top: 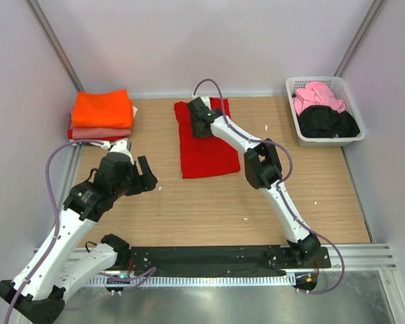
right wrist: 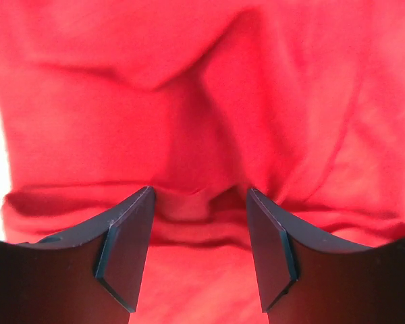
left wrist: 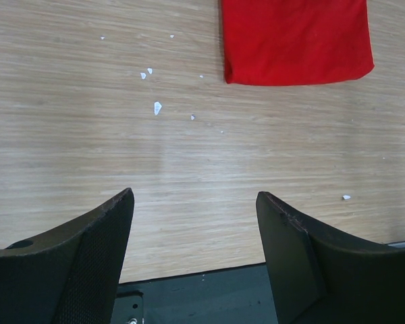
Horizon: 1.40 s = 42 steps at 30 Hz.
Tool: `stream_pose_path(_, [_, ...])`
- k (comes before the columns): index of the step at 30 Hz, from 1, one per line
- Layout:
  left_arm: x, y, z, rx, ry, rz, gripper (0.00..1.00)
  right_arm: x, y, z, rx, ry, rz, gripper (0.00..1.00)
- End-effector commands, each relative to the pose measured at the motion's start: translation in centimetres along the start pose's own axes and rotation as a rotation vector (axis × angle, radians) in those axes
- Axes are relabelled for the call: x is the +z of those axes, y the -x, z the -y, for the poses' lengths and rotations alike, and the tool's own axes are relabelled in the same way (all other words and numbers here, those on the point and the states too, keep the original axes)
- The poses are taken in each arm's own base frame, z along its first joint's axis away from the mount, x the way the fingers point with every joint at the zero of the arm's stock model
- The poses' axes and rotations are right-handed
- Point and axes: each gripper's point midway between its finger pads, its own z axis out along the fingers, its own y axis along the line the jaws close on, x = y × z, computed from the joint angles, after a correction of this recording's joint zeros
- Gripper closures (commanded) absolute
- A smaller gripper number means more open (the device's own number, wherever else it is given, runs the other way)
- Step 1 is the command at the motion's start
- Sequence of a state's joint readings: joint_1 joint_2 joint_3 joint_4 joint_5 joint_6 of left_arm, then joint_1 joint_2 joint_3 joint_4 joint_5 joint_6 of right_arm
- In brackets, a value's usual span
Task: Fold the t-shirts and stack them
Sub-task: Fold the tshirt
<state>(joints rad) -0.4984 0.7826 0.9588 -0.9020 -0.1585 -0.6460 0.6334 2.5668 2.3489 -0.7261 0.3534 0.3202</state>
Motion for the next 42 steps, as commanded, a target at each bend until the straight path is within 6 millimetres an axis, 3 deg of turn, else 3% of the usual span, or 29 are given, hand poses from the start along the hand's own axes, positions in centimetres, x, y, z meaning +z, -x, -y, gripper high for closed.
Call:
stream_pose_path(1, [0.3, 0.2, -0.3, 0.0, 0.02, 0.012, 0.26, -3.0, 6.3, 2.3, 0.039, -0.004, 0.141, 0.38])
stream_pose_path(2, [0.4, 0.1, -0.3, 0.001, 0.026, 0.009, 0.26, -3.2, 5.4, 3.2, 0.06, -0.023, 0.118, 0.38])
stream_pose_path(3, [0.5, 0.1, -0.4, 0.0, 0.029, 0.008, 0.26, -4.7, 7.5, 3.5, 0.107, -0.004, 0.203, 0.37])
stream_pose_path(4, [0.8, 0.0, -0.5, 0.001, 0.041, -0.002, 0.25, -10.0, 11.1, 4.4, 0.166, 0.055, 0.319, 0.35])
stream_pose_path(5, [1.1, -0.1, -0.5, 0.001, 0.048, -0.01, 0.24, -9.4, 7.6, 5.3, 0.168, 0.057, 0.274, 0.31])
stream_pose_path(6, [1.4, -0.1, -0.5, -0.003, 0.052, -0.013, 0.23, -11.2, 9.1, 5.5, 0.215, 0.103, 0.358, 0.29])
stream_pose_path(7, [1.8, -0.2, -0.3, -0.004, 0.052, -0.024, 0.22, -12.2, 8.8, 6.7, 0.242, 0.107, 0.369, 0.29])
stream_pose_path(8, [2.8, -0.6, 0.3, -0.014, 0.033, -0.048, 0.22, -14.7, 8.1, 7.9, 0.272, 0.115, 0.378, 0.28])
stream_pose_path(10, [4.4, -1.5, 1.5, -0.037, -0.017, -0.085, 0.22, -16.0, 6.5, 9.0, 0.288, 0.118, 0.351, 0.3])
stream_pose_path(11, [6.0, -2.4, 2.4, -0.066, -0.055, -0.122, 0.23, -16.5, 4.1, 9.3, 0.292, 0.14, 0.309, 0.36])
stream_pose_path(12, [6.7, -2.8, 3.0, -0.075, -0.079, -0.137, 0.23, -16.8, 3.0, 9.2, 0.3, 0.159, 0.296, 0.37])
stream_pose_path(13, [7.5, -3.1, 3.2, -0.084, -0.086, -0.147, 0.25, -16.9, 1.8, 9.0, 0.301, 0.187, 0.275, 0.39])
stream_pose_path(14, [8.3, -2.9, 3.6, -0.092, -0.094, -0.137, 0.25, -16.0, -1.6, 8.7, 0.289, 0.207, 0.209, 0.45])
stream_pose_path(16, [9.9, -3.2, 3.6, -0.094, -0.075, -0.161, 0.26, -16.8, -2.8, 8.6, 0.313, 0.248, 0.209, 0.56])
stream_pose_path(17, [10.2, -2.5, 4.2, -0.093, -0.089, -0.143, 0.27, -16.1, -4.9, 8.6, 0.31, 0.251, 0.171, 0.65])
stream_pose_path(22, [11.5, -1.5, 6.0, -0.102, -0.122, -0.163, 0.29, -14.8, -7.1, 7.8, 0.318, 0.316, 0.105, 0.86])
stream_pose_path(27, [11.7, -1.6, 6.3, -0.112, -0.125, -0.176, 0.3, -12.2, -9.3, 9.0, 0.414, 0.346, 0.044, 0.93])
stream_pose_path(28, [11.6, -1.6, 6.2, -0.112, -0.123, -0.173, 0.3, -11.1, -11.4, 9.2, 0.424, 0.334, 0.001, 0.94])
stream_pose_path(31, [11.6, -1.7, 5.7, -0.11, -0.109, -0.166, 0.3, -9.2, -14.0, 9.3, 0.457, 0.343, -0.051, 0.98])
stream_pose_path(37, [11.8, -2.1, 5.3, -0.11, -0.091, -0.175, 0.31, -7.8, -18.8, 9.5, 0.538, 0.331, -0.149, 0.99])
stream_pose_path(40, [12.1, -2.2, 5.1, -0.106, -0.076, -0.176, 0.3, -7.5, -20.0, 8.8, 0.561, 0.37, -0.166, 0.99])
stream_pose_path(42, [12.5, -2.4, 5.0, -0.102, -0.071, -0.186, 0.3, -7.8, -19.7, 8.7, 0.549, 0.381, -0.167, 0.99])
